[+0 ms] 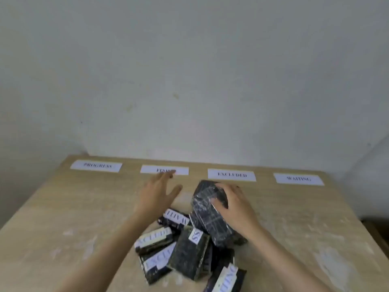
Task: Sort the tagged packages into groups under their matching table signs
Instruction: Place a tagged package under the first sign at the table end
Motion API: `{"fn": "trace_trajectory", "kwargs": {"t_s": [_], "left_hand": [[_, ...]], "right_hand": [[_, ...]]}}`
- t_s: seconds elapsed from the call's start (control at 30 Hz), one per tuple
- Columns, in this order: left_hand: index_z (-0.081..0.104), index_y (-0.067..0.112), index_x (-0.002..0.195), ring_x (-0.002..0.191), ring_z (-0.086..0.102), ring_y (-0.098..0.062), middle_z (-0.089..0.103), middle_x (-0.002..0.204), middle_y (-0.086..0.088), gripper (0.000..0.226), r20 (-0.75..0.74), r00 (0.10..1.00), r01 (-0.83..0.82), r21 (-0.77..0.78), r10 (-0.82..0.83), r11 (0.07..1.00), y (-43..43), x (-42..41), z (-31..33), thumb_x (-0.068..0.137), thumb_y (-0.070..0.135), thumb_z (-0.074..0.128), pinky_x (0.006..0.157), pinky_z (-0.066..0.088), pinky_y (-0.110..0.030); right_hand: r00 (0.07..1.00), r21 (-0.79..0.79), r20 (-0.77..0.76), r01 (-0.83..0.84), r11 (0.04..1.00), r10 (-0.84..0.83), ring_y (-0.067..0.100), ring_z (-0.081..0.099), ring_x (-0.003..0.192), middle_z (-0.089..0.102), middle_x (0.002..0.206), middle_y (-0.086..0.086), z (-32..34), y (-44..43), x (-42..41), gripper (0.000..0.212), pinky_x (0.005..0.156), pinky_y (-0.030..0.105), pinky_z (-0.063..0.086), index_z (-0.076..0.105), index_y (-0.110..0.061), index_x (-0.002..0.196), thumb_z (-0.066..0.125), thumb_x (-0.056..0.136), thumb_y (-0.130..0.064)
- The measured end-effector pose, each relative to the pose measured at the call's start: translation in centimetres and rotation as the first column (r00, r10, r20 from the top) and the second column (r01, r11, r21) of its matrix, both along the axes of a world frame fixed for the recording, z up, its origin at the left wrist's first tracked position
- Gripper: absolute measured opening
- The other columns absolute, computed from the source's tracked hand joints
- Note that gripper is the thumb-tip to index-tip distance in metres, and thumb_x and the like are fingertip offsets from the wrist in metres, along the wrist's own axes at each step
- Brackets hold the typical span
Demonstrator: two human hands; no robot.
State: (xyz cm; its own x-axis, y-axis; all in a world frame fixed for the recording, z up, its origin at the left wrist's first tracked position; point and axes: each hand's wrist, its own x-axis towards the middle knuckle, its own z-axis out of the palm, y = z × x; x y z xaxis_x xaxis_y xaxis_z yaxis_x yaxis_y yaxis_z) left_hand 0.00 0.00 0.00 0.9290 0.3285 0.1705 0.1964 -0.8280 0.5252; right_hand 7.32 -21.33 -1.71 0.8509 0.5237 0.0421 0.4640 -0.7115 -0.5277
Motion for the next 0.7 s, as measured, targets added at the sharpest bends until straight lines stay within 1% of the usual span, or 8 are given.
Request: {"fn": "trace_trajectory", "kwargs": {"t_s": [0.13,0.33,0.4,0.47,0.53,0.57,0.63,0.7], "left_hand": [[0.046,0.021,0.137,0.109,0.058,-0.013,0.06,0.126,0.003,0.05,-0.283,0.953,0.031,-0.256,-0.106,0.966,-3.2,-1.4,-4.9,0.093,0.044,0.052,0.091,0.049,-0.031],[0.036,0.021,0.143,0.104,0.058,-0.013,0.059,0.126,-0.001,0.056,-0.283,0.955,-0.104,-0.6,-0.089,0.793,-4.8,1.0,-6.5,0.094,0.041,0.052,0.082,0.048,-0.026],[0.034,0.022,0.144,0.098,0.062,-0.015,0.058,0.125,-0.003,0.059,-0.301,0.951,-0.166,-0.68,-0.066,0.714,-4.6,1.9,-6.4,0.093,0.045,0.052,0.081,0.051,-0.028],[0.039,0.019,0.141,0.087,0.068,-0.017,0.062,0.12,-0.007,0.059,-0.322,0.945,-0.225,-0.766,-0.057,0.602,-4.0,2.6,-6.0,0.093,0.05,0.048,0.084,0.055,-0.035],[0.05,0.018,0.13,0.085,0.07,-0.021,0.065,0.113,-0.009,0.057,-0.319,0.946,-0.256,-0.842,-0.055,0.475,-3.5,2.4,-4.6,0.092,0.059,0.037,0.079,0.056,-0.033],[0.054,0.02,0.124,0.09,0.07,-0.024,0.065,0.111,-0.009,0.059,-0.303,0.952,-0.261,-0.878,-0.044,0.4,-3.1,2.0,-3.9,0.091,0.064,0.032,0.08,0.056,-0.035],[0.058,0.022,0.121,0.1,0.068,-0.03,0.065,0.112,-0.012,0.069,-0.259,0.965,-0.246,-0.937,-0.024,0.246,-1.7,0.9,-2.7,0.085,0.074,0.029,0.086,0.056,-0.042],[0.062,0.022,0.12,0.103,0.068,-0.028,0.07,0.112,-0.012,0.07,-0.246,0.969,-0.238,-0.956,-0.025,0.174,0.0,-0.5,-1.7,0.082,0.075,0.034,0.085,0.056,-0.043]], "right_hand": [[0.976,-0.272,0.001,0.211,0.939,-0.219,0.022,0.036,0.133,0.036,0.146,0.004,-4.2,-0.9,-0.9,0.07,0.103,0.037,0.038,0.024,-0.019,0.145,0.041,0.091,-0.058],[0.927,-0.371,-0.1,0.303,0.878,-0.362,0.026,0.039,0.127,0.047,0.136,0.005,-5.4,-1.2,-0.1,0.076,0.098,0.044,0.034,0.027,-0.026,0.139,0.049,0.08,-0.069],[0.918,-0.296,-0.166,0.303,0.906,-0.361,0.026,0.043,0.123,0.052,0.13,0.003,-5.2,-1.1,0.2,0.074,0.097,0.044,0.037,0.031,-0.028,0.132,0.057,0.076,-0.067],[0.935,-0.061,-0.159,0.31,0.949,-0.316,0.021,0.049,0.116,0.053,0.126,0.001,-4.7,-1.0,0.3,0.072,0.096,0.044,0.043,0.037,-0.026,0.128,0.068,0.072,-0.06],[0.979,0.148,-0.013,0.201,0.968,-0.201,0.014,0.048,0.111,0.051,0.124,0.001,-3.7,-0.6,-0.2,0.075,0.094,0.039,0.046,0.043,-0.019,0.131,0.077,0.07,-0.045],[0.98,0.161,0.15,0.104,0.981,-0.129,0.011,0.045,0.109,0.05,0.122,0.001,-3.3,-0.2,-0.7,0.077,0.092,0.035,0.043,0.045,-0.016,0.132,0.08,0.068,-0.038],[0.845,0.084,0.534,-0.074,0.994,0.018,0.014,0.043,0.108,0.047,0.12,-0.001,-2.8,1.0,-1.4,0.069,0.094,0.036,0.036,0.047,-0.017,0.129,0.078,0.068,-0.024],[0.675,0.015,0.729,-0.183,0.983,0.115,0.02,0.043,0.111,0.045,0.12,-0.004,-2.9,2.3,-2.0,0.052,0.1,0.043,0.03,0.049,-0.025,0.12,0.064,0.072,-0.009]]}}
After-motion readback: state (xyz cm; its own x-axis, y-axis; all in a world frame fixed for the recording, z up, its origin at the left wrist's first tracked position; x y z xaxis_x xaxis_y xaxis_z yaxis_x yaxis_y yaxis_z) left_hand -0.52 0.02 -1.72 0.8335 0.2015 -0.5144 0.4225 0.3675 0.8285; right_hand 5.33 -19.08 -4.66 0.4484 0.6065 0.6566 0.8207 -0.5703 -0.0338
